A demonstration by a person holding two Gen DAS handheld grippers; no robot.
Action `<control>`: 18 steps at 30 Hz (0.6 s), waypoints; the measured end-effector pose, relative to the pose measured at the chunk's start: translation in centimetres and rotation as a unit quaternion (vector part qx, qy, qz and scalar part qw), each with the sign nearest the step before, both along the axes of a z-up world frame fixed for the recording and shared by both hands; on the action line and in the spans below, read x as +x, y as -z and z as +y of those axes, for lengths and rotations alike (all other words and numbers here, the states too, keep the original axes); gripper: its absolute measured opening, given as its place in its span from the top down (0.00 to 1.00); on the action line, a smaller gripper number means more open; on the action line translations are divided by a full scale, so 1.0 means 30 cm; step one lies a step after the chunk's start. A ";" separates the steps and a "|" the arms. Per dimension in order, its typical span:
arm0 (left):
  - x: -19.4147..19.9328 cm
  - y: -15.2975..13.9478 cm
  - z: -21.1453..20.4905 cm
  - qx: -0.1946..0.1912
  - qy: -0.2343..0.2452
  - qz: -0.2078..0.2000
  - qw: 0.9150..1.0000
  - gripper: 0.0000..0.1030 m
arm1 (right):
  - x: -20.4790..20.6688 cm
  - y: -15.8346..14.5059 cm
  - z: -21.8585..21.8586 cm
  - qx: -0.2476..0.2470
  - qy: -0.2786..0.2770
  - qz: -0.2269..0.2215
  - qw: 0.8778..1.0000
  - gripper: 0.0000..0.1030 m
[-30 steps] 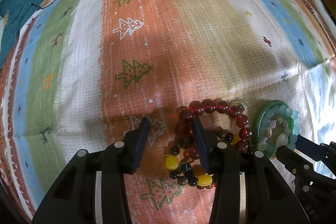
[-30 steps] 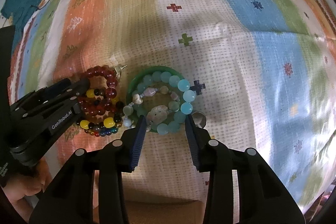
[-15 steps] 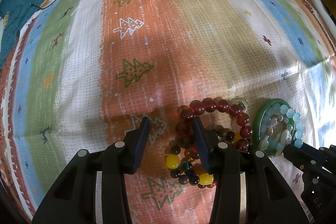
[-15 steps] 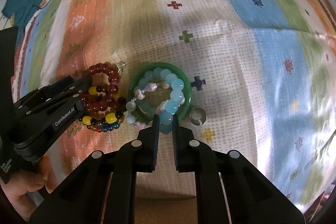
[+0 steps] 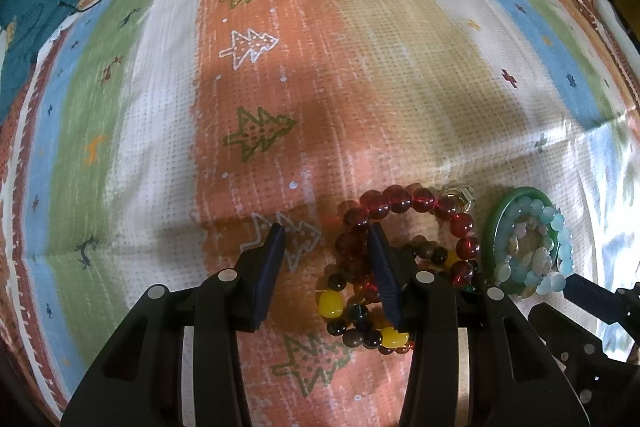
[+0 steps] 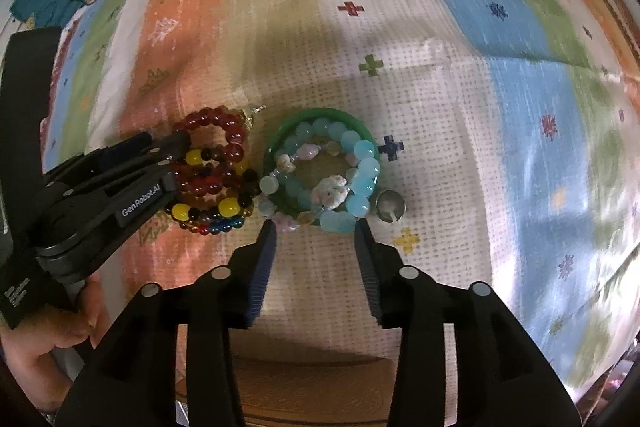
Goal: Organize jewelry
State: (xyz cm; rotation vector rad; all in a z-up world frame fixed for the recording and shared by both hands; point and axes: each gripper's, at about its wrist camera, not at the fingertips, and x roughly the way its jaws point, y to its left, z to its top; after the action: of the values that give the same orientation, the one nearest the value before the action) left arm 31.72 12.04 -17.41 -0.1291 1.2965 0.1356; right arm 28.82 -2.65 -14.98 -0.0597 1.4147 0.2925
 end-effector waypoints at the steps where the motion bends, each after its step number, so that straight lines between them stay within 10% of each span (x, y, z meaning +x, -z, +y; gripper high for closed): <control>1: 0.002 0.000 0.003 0.000 -0.001 0.000 1.000 0.57 | -0.001 -0.002 0.005 0.000 -0.001 -0.002 1.000 0.58; 18: 0.008 0.010 0.036 0.001 -0.007 0.001 1.000 0.69 | 0.056 0.030 0.077 -0.005 -0.018 -0.008 1.000 0.53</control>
State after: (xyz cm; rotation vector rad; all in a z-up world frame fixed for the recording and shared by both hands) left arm 31.96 13.12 -17.71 -0.1367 1.2976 0.1482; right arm 30.51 -0.34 -15.89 -0.0957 1.4013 0.3131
